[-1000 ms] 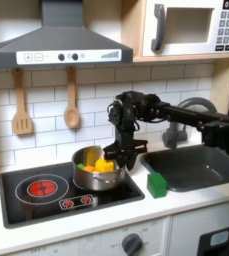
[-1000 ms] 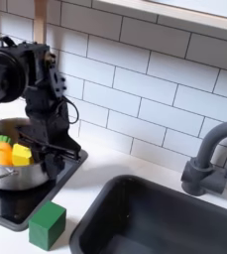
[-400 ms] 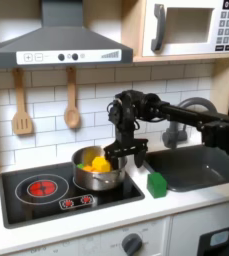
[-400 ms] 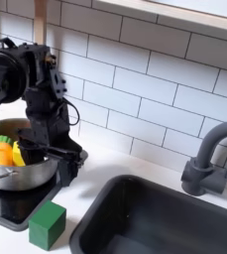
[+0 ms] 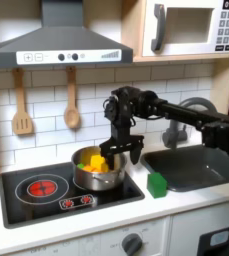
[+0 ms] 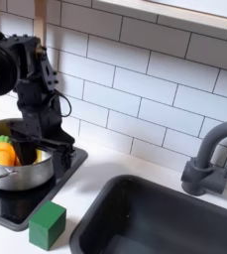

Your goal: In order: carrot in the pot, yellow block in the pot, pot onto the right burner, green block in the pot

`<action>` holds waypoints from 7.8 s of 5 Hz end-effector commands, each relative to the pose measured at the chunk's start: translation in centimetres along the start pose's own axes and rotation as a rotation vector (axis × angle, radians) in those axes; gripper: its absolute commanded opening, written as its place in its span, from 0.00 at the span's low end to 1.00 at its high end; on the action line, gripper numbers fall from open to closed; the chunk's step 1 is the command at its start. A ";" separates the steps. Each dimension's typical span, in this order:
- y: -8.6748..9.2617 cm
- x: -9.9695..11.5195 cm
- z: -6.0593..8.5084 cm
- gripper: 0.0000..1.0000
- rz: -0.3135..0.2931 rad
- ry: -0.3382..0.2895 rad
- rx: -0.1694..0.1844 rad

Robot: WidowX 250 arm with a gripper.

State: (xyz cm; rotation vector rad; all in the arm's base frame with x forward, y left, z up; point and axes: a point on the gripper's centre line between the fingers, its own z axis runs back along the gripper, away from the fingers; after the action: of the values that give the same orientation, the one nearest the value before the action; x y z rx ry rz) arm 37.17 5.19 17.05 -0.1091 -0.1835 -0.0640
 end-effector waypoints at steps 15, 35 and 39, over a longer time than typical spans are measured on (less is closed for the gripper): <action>-5.0 -5.5 2.2 1.00 0.127 0.041 -0.007; -5.1 -6.7 -1.6 1.00 0.060 0.115 0.044; -4.2 -7.1 -3.5 1.00 0.042 0.087 0.092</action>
State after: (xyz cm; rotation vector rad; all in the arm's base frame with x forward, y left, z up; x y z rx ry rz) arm 30.59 0.91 13.25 -0.0164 -0.1177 -0.0223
